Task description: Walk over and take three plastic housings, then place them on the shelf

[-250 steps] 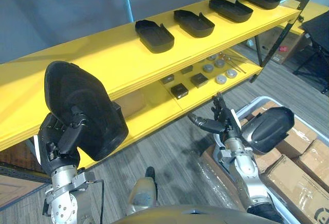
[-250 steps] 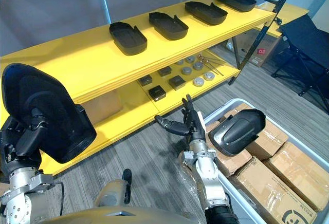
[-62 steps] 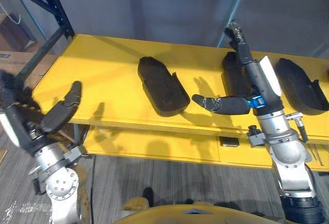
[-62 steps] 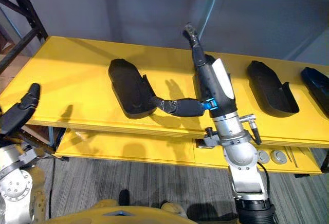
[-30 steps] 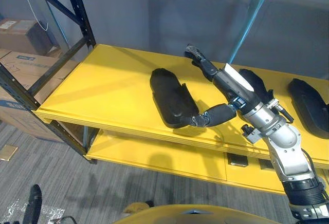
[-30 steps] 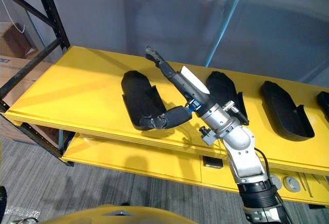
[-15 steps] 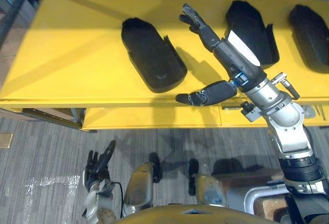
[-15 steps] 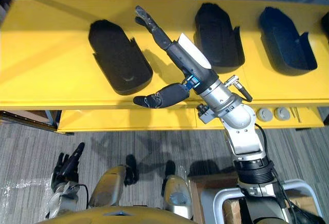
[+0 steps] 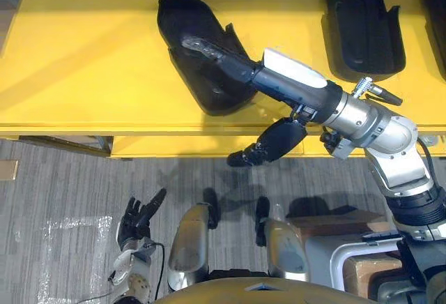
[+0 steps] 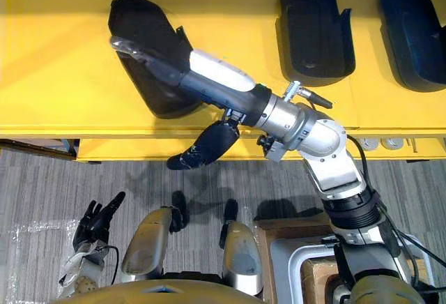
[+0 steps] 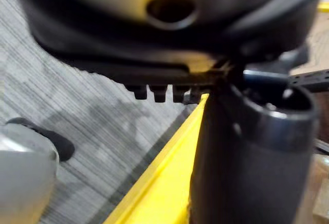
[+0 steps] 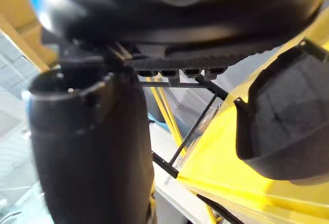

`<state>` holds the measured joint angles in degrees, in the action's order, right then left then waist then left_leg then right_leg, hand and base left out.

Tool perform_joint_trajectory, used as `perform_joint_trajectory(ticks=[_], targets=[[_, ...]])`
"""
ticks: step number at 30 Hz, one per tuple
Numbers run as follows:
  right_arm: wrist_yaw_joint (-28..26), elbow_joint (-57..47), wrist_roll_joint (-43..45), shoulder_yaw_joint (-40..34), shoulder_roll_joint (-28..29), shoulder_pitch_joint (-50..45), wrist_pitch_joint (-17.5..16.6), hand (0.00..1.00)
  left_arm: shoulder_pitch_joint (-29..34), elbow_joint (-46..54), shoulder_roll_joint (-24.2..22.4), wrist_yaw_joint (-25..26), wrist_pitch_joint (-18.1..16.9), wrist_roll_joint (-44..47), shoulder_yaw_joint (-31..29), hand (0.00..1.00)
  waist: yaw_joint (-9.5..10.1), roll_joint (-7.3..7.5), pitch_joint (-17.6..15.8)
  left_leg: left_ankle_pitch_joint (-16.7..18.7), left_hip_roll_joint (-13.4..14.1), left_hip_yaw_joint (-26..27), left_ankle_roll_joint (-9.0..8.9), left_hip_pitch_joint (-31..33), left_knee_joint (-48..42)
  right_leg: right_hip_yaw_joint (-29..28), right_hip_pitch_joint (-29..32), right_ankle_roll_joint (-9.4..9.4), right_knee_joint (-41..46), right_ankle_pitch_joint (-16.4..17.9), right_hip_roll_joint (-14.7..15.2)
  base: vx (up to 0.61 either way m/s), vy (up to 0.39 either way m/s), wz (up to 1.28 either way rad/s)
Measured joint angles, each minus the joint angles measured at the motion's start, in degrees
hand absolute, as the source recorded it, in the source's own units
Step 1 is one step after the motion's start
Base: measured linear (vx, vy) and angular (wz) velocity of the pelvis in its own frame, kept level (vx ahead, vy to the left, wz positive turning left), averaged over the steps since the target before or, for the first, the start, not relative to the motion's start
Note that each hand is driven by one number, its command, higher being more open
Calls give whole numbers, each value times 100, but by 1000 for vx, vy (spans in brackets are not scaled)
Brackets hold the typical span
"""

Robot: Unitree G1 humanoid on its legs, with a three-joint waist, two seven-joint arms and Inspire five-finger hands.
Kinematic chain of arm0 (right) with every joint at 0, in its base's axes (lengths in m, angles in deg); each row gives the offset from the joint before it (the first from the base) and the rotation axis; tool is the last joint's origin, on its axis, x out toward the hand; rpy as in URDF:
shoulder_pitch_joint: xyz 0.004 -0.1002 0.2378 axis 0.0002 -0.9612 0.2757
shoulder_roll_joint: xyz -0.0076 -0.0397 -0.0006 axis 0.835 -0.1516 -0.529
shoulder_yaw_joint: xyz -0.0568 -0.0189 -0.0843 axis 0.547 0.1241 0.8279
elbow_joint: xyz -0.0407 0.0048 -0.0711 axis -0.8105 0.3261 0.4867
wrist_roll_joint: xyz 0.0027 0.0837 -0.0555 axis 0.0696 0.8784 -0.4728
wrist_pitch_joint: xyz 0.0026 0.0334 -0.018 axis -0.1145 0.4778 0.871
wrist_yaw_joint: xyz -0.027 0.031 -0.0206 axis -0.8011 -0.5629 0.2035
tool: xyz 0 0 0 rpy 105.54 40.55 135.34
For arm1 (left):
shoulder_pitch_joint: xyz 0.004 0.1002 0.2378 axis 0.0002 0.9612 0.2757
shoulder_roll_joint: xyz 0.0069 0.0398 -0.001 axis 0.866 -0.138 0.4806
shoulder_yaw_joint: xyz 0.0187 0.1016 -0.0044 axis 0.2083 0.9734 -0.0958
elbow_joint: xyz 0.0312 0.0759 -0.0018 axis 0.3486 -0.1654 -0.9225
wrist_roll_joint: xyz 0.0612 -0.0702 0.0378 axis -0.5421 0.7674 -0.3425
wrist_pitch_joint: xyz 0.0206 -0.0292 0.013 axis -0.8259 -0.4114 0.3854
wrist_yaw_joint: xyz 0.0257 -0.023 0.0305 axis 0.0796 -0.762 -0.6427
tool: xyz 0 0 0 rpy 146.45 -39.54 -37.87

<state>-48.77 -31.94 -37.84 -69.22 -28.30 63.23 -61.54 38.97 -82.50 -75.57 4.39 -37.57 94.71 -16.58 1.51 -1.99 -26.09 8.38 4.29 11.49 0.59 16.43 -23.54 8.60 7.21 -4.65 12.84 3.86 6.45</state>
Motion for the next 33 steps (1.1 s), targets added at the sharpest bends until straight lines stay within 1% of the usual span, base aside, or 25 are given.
perform_joint_trajectory(ticks=[2,5,7,9,11,13,19,22,23,26,30,33], targets=[[1,0,109,40,156,155,144,100,0,-55,-2,-2,42,-6,13,100,0,-1,0,-83,-53,-50,12,-13,107,63,3,12,0,10,35,-8,-14,19],[25,22,218,54,462,392,496,100,2,-111,2,0,137,-30,38,100,58,-6,-3,-239,-120,-82,53,-80,300,107,2,24,0,22,71,3,-27,10],[116,75,218,151,552,497,616,100,7,-171,1,-2,142,-242,91,100,63,-16,-8,-308,-161,-112,54,-108,403,147,-1,30,-5,25,95,3,-23,10],[173,269,215,217,643,579,735,100,6,-185,0,-9,146,-261,172,100,72,-39,-20,-364,-181,-152,59,-117,476,202,-6,38,-6,29,104,-6,-22,15],[262,637,215,261,773,621,907,100,7,-192,-11,-13,146,-412,242,100,148,-56,-30,-441,-199,-177,49,-160,584,228,-15,49,-6,34,109,-16,-25,8],[295,923,215,309,817,703,1047,100,15,-193,-10,0,146,-433,280,100,154,-59,-31,-520,-226,-203,40,-210,697,258,-24,55,-4,38,122,-17,-29,8],[744,1488,215,315,994,835,1235,100,27,-158,-6,126,151,-452,452,100,154,-130,-66,-701,-273,-239,32,-329,958,298,-37,59,9,37,145,-12,-11,3],[1038,1935,161,280,1109,1006,1477,100,34,-93,-23,191,219,-456,584,100,165,-200,-101,-799,-293,-245,18,-433,1118,309,-63,64,24,40,154,0,0,0],[1103,2015,148,281,1127,1020,1501,100,37,-83,-23,200,238,-456,596,100,167,-208,-105,-819,-296,-250,16,-455,1162,318,-67,69,29,43,156,-27,-31,4],[1360,2344,-13,278,1164,1108,1626,100,42,-74,-23,276,268,-467,677,100,188,-230,-116,-929,-313,-308,-10,-533,1330,382,-63,135,110,93,165,-17,-43,9],[1398,2435,-45,269,1200,1287,1762,100,47,-21,-30,279,368,-674,711,100,226,-281,-137,-1041,-311,-340,-53,-635,1496,418,-49,182,221,152,165,-13,-37,4],[1338,2530,-43,271,1199,1404,2012,100,47,-21,-32,281,383,-677,716,100,248,-283,-137,-1131,-311,-360,-68,-699,1629,456,-44,215,278,188,163,-17,-32,5]])
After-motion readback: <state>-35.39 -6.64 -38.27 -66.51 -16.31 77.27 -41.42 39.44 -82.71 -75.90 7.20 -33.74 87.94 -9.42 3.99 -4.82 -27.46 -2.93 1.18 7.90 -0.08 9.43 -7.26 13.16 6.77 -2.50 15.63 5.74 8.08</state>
